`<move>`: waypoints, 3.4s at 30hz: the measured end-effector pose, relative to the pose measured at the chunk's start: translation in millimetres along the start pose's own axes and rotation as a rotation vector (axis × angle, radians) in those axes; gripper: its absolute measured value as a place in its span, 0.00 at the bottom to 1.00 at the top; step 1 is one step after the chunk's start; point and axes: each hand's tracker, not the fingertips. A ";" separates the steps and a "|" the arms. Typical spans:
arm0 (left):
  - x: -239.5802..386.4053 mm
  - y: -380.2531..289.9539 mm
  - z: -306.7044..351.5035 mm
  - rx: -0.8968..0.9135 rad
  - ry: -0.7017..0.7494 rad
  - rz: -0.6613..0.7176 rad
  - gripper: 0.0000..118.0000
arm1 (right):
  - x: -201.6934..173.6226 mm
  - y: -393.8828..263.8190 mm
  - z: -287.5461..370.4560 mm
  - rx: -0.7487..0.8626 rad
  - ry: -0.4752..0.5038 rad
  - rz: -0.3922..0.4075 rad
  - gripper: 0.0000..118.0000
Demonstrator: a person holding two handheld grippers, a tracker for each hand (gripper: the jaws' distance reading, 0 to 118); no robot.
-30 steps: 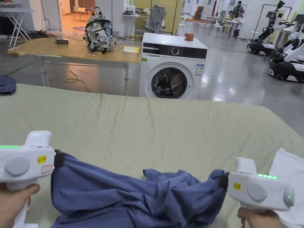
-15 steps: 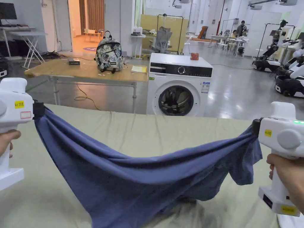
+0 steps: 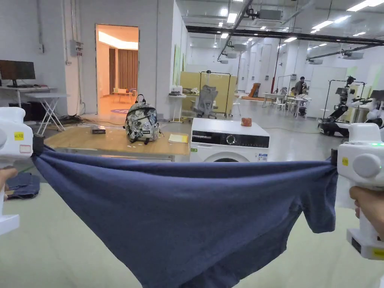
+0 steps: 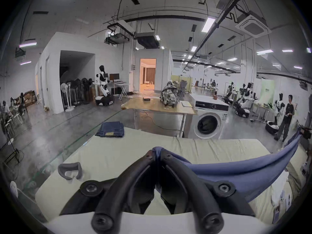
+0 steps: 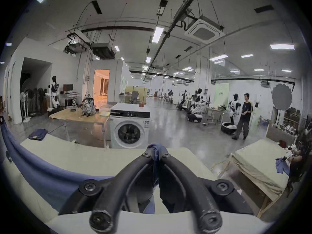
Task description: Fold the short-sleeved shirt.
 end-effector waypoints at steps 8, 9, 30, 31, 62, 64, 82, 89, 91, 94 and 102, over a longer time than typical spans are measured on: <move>4.4 7.9 -10.2 0.022 -0.001 -0.033 0.00 | -13.3 15.4 -19.5 0.035 -0.034 0.040 0.02; 5.4 1.9 -11.1 0.014 0.001 -0.051 0.00 | -13.1 10.3 -19.5 0.037 -0.037 0.038 0.02; -22.3 -239.2 69.2 -0.170 -0.046 -0.046 0.00 | 11.4 -220.1 87.1 -0.220 0.037 0.097 0.02; -24.3 -249.0 78.8 -0.161 -0.044 -0.035 0.00 | 14.1 -229.1 94.4 -0.237 0.044 0.100 0.02; 16.5 -352.5 133.3 -0.220 0.007 -0.137 0.25 | -19.5 -338.9 192.5 -0.247 0.129 0.061 0.55; 33.1 -347.9 134.0 -0.180 -0.037 -0.121 0.25 | -37.2 -332.7 193.7 -0.211 0.158 0.024 0.43; 118.6 -329.9 116.3 -0.029 -0.137 -0.095 0.00 | -151.8 -301.4 202.3 -0.086 0.268 -0.059 0.00; 28.2 -324.8 98.8 -0.296 -0.101 -0.040 0.00 | -146.7 -314.2 195.7 -0.125 0.288 0.012 0.00; -0.9 -326.3 90.8 -0.414 -0.096 0.020 0.00 | -144.9 -319.6 193.1 -0.134 0.295 0.022 0.00; -45.0 -334.1 77.9 -0.552 -0.108 0.165 0.00 | -144.4 -325.5 189.5 -0.167 0.310 0.049 0.00; -81.2 -354.8 50.1 -0.713 0.032 0.276 0.66 | -146.1 -335.8 180.2 -0.205 0.321 0.088 0.00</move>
